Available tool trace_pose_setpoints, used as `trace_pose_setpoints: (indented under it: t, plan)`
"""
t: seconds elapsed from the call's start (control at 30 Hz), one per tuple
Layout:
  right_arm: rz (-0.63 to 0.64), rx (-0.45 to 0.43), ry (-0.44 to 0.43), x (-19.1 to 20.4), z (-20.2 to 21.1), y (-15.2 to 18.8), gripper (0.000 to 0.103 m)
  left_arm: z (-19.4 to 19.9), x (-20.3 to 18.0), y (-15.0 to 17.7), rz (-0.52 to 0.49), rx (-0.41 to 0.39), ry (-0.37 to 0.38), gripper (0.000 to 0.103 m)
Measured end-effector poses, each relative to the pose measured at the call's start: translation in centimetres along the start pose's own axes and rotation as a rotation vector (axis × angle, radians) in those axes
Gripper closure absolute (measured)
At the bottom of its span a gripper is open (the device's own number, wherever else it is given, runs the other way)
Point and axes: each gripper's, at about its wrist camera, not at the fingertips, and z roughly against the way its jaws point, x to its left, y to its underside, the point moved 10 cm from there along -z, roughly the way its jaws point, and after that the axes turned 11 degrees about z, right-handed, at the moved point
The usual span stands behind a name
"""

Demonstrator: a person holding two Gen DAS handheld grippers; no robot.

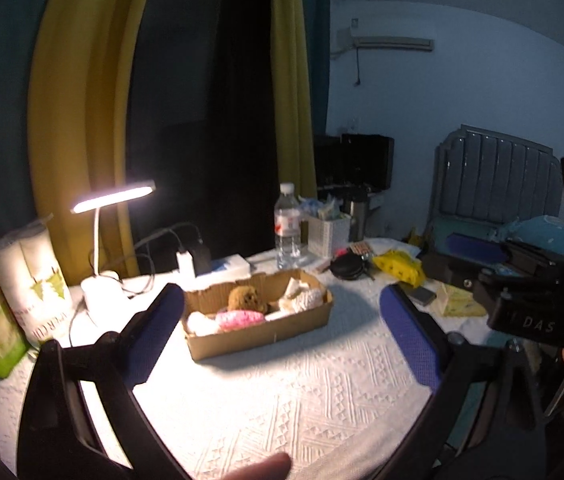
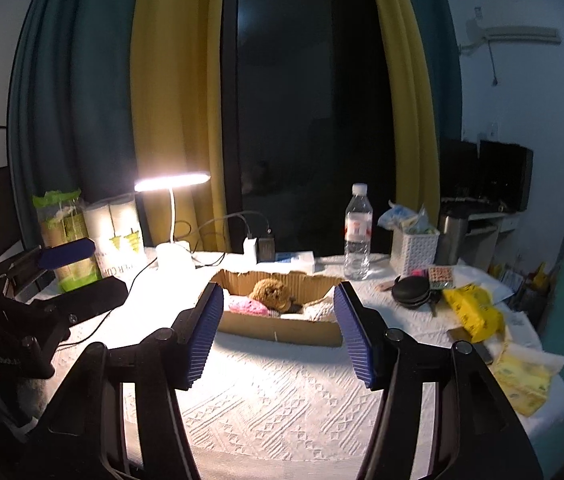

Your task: Organize soft objects

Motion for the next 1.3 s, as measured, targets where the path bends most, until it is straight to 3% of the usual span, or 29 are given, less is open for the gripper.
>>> trace_pose_setpoints:
  t: [0.5, 1.3]
  plan:
    - [0.012, -0.062, 0.084, -1.2, 4.9, -2.7, 0.033, 4.3, -1.8, -3.3, -0.022, -0.086, -0.003, 0.004]
    - [0.029, -0.047, 0.072, -0.5, 5.1, -2.8, 0.032, 4.7, -1.7, -3.3, -0.021, -0.091, -0.017, 0.004]
